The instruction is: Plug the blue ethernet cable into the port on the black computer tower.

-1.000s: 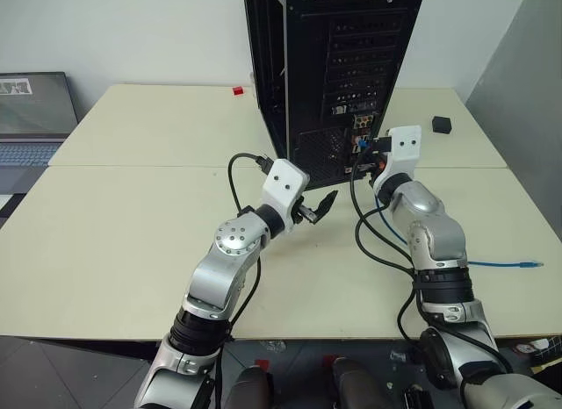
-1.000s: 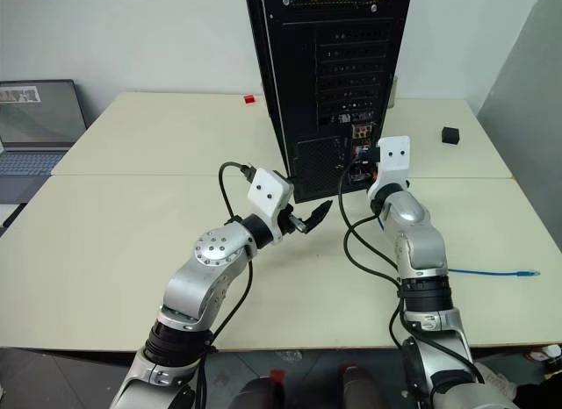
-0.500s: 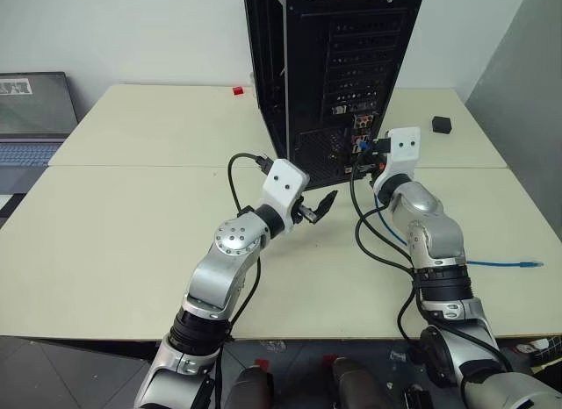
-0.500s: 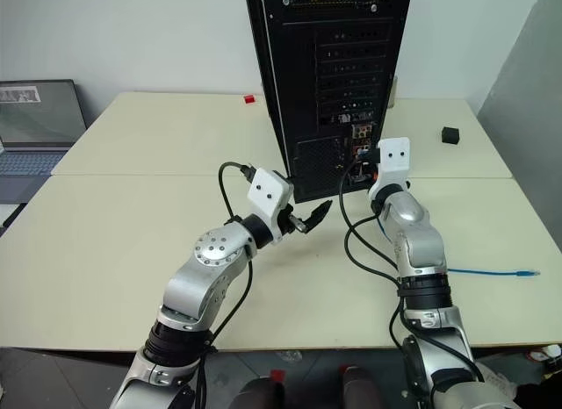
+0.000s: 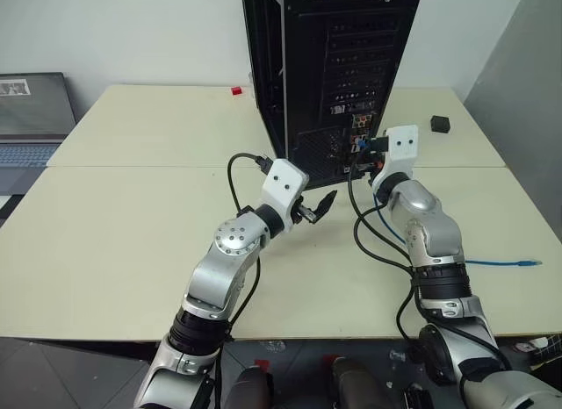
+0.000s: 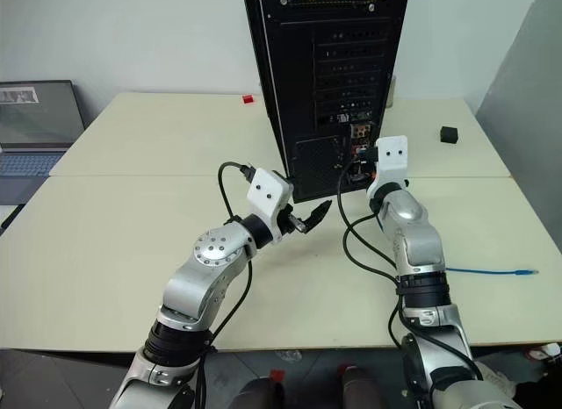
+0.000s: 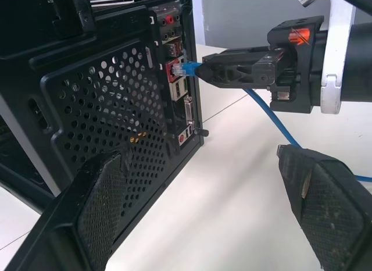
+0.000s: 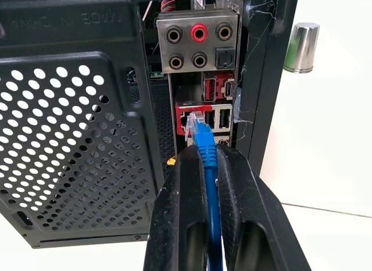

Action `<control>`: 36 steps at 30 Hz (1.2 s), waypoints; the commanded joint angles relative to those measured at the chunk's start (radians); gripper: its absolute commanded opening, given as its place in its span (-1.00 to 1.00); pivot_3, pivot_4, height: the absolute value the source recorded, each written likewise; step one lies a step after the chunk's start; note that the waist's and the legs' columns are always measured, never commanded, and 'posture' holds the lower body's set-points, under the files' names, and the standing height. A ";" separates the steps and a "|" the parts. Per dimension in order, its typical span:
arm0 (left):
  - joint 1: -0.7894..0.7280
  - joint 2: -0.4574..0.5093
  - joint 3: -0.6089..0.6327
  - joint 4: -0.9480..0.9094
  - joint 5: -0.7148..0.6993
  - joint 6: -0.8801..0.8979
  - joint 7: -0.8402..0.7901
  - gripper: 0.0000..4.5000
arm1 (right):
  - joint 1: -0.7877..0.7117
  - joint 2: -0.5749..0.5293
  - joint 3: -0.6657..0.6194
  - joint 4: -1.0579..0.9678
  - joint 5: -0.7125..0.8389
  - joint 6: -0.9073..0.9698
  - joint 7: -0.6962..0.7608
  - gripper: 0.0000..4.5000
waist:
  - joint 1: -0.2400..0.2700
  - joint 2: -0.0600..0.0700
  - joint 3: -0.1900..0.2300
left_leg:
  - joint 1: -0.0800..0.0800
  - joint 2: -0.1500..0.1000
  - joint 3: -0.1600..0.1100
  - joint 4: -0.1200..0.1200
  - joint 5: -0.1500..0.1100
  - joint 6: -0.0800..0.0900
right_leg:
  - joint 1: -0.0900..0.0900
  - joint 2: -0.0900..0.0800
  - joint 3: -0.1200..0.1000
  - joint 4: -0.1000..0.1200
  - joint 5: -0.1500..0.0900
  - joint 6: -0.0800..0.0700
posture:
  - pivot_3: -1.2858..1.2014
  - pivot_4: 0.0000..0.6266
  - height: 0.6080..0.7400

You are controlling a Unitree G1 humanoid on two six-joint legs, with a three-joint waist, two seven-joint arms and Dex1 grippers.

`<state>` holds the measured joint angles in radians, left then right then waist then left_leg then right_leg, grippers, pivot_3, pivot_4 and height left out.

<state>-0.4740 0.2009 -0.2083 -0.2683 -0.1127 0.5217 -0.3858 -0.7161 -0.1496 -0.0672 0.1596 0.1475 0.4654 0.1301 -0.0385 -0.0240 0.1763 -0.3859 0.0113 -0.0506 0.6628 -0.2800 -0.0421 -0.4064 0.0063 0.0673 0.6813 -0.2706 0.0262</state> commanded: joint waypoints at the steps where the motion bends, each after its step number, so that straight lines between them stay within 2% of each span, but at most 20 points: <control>1: -0.004 -0.001 0.005 -0.028 -0.003 -0.006 -0.004 0.88 | -0.046 -0.005 0.002 -0.023 -0.005 -0.032 0.007 -1.00 | -0.003 0.000 0.000 | 0.000 0.000 0.000 0.000 0.000 0.000 | 0.000 0.000 0.000 0.000 0.000 0.000 | 0.03 -0.52 1.00; 18: -0.003 0.000 0.005 -0.025 -0.001 -0.009 -0.004 0.88 | -0.057 -0.024 0.069 -0.012 -0.081 -0.058 0.031 -1.00 | -0.013 0.000 0.000 | 0.000 0.000 0.000 0.000 0.000 0.000 | 0.000 0.000 0.000 0.000 0.000 0.000 | 0.03 -0.52 1.00; 36: -0.007 -0.002 0.002 -0.017 0.001 -0.010 -0.003 0.88 | -0.075 0.002 0.079 0.014 -0.138 -0.032 -0.042 -1.00 | -0.014 0.000 0.000 | 0.000 0.000 0.000 0.000 0.000 0.000 | 0.000 0.000 0.001 0.000 0.000 0.000 | 0.03 -0.52 1.00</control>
<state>-0.4741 0.2010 -0.2084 -0.2681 -0.1122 0.5218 -0.3852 -0.7453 -0.1515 0.0146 0.1896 0.0216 0.4477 0.1004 -0.0523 -0.0240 0.1763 -0.3858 0.0115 -0.0503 0.6625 -0.2800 -0.0421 -0.4066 0.0065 0.0680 0.6812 -0.2706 0.0263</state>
